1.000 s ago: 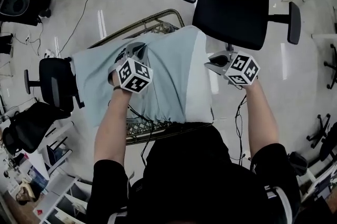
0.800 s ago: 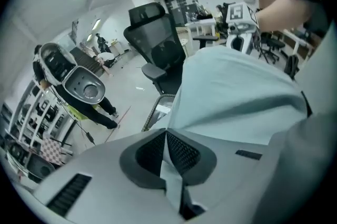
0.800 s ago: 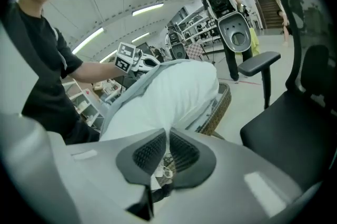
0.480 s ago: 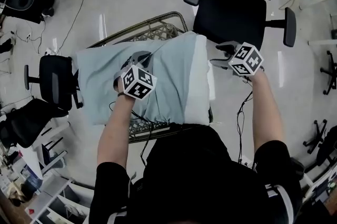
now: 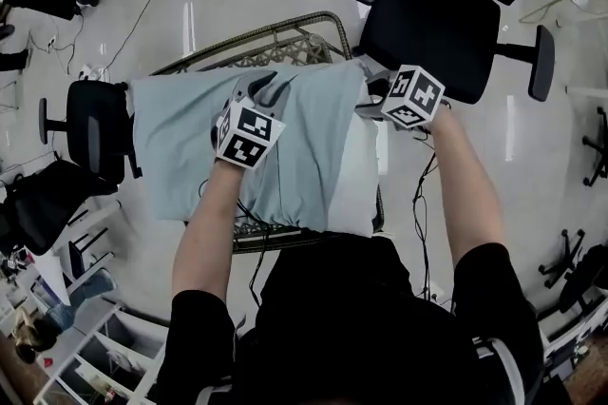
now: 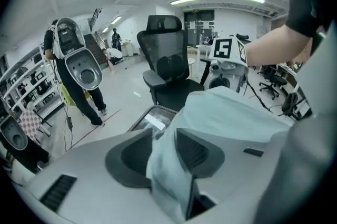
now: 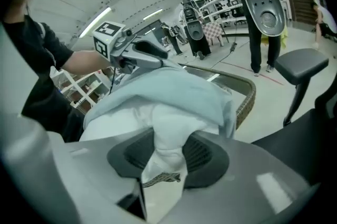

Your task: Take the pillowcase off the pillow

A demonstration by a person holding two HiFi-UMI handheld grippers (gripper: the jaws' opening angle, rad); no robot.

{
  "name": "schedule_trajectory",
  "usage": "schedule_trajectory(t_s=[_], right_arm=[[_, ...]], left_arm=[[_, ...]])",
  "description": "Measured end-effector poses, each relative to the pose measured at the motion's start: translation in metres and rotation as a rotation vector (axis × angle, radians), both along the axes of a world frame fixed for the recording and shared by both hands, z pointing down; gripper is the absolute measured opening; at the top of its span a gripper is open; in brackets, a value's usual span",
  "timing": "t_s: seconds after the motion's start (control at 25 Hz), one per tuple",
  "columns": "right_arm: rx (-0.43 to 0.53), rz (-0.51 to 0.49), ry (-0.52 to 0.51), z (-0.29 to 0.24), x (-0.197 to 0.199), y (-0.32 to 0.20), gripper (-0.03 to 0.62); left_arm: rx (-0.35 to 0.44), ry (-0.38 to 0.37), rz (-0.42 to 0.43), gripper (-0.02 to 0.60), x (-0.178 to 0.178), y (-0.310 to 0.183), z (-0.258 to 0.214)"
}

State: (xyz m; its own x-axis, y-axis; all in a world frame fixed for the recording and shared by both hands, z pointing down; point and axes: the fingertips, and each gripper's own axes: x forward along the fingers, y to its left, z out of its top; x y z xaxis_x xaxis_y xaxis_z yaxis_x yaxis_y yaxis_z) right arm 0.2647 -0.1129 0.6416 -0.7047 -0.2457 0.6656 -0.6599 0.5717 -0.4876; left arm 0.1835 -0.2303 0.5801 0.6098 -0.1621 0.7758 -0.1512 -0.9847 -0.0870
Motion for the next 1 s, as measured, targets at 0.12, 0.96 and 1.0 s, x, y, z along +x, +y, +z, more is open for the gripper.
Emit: schedule_trajectory(t_s=[0.12,0.96,1.0], right_arm=[[0.051,-0.07,0.012,-0.013,-0.018,0.012,0.105],[0.196,-0.032,0.016,-0.138,0.001,0.065,0.037],[0.208,-0.02,0.026,-0.144,0.005,0.061,0.034]], left_arm=[[-0.016,0.024,0.061,0.213,0.023,0.009,-0.003],[0.313,-0.325,0.187,0.007,-0.098,0.004,-0.056],[0.32,-0.326,0.17,0.007,-0.107,-0.002,-0.061]])
